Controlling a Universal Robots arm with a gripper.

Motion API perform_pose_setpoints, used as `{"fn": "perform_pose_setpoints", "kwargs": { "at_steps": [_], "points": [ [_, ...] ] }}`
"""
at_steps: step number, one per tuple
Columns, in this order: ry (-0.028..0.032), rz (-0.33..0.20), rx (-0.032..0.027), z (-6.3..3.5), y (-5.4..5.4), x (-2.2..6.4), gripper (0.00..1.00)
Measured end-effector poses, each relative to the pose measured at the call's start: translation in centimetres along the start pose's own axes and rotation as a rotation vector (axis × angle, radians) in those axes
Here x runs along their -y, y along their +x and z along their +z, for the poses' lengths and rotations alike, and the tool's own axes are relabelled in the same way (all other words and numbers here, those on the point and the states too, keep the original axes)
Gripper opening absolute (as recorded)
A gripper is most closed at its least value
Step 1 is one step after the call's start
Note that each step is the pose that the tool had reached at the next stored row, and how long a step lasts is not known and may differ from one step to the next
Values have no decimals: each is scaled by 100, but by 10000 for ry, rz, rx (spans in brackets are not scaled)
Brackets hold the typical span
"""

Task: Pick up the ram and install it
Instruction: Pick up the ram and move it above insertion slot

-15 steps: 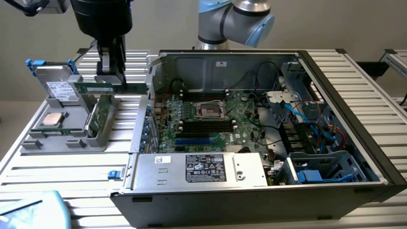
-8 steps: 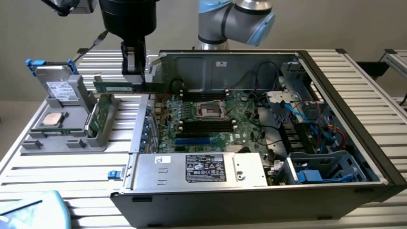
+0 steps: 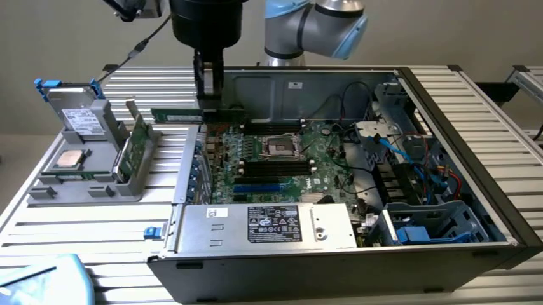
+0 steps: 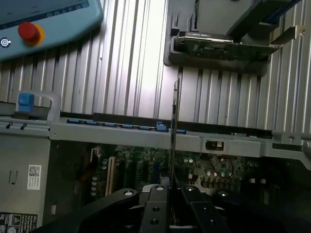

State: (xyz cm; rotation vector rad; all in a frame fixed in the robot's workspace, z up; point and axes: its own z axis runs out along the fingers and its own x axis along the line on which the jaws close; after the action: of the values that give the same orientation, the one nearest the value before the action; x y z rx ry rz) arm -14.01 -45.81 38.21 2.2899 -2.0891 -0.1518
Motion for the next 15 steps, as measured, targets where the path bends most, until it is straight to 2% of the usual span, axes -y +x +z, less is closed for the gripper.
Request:
{"fn": "perform_pose_setpoints", "kwargs": {
  "at_steps": [15],
  "points": [
    [0, -1, 0, -67, 61, 678, 14]
  ]
}}
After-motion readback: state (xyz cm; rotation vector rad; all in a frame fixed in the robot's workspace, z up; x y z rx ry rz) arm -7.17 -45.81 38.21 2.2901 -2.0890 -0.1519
